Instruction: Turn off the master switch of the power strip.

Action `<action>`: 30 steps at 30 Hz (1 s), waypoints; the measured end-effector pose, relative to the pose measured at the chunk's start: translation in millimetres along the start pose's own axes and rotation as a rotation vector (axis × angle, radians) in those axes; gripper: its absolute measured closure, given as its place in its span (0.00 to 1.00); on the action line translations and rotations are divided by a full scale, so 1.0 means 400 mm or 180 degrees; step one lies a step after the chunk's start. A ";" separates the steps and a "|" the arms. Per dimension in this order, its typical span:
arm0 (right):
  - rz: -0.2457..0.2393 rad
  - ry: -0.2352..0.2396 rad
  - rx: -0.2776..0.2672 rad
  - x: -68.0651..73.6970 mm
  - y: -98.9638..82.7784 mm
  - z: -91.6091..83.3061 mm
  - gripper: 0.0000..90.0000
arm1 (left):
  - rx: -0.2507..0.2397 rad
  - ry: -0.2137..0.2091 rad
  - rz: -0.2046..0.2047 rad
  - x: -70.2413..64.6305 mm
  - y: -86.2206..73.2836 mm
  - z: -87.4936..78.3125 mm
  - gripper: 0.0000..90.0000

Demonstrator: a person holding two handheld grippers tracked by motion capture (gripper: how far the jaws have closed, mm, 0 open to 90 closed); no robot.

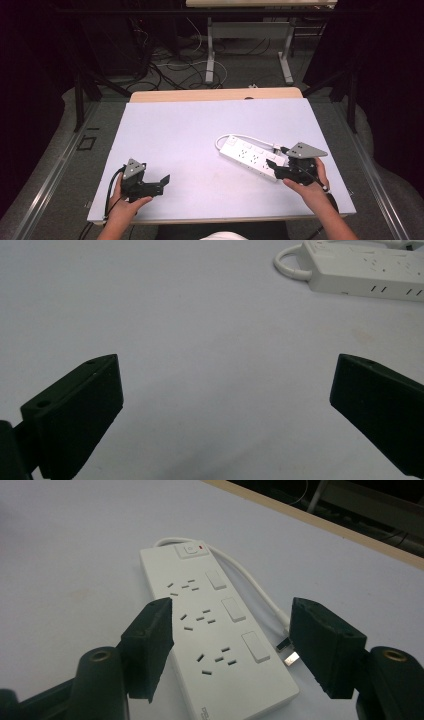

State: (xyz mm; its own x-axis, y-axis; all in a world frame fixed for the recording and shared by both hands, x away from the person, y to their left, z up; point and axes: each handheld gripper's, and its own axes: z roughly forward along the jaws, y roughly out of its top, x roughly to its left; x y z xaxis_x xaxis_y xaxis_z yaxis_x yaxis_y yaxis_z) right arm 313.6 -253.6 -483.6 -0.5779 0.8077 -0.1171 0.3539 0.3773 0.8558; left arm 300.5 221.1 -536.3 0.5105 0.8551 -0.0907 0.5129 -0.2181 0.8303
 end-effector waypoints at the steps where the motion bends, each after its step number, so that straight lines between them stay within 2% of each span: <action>1: 0.0007 0.0004 0.0026 0.001 0.004 0.003 0.38 | 0.0007 -0.0020 -0.0036 -0.001 -0.001 0.001 0.01; 2: -0.0016 0.0012 0.0017 0.000 0.007 0.007 0.38 | 0.0015 -0.0008 -0.0011 0.001 -0.001 0.001 0.01; 8: -0.0010 0.0067 0.0123 0.003 0.028 0.017 0.38 | 0.0029 0.0006 -0.0059 0.001 -0.002 0.002 0.01; 20: -0.0207 0.0141 0.0365 0.011 0.070 0.054 0.38 | 0.0060 0.0037 -0.0048 0.005 -0.001 -0.001 0.02; 30: -0.0296 0.0207 0.0458 0.012 0.105 0.077 0.41 | 0.0058 0.0042 -0.0037 0.006 -0.002 0.000 0.03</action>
State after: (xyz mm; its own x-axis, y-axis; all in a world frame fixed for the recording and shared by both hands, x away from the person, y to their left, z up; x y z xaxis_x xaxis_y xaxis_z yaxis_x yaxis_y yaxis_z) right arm 348.4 -219.8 -463.8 -0.6576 0.7371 -0.1555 0.3956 0.5136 0.7614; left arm 301.4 223.2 -537.0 0.4953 0.8637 -0.0928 0.5313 -0.2167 0.8190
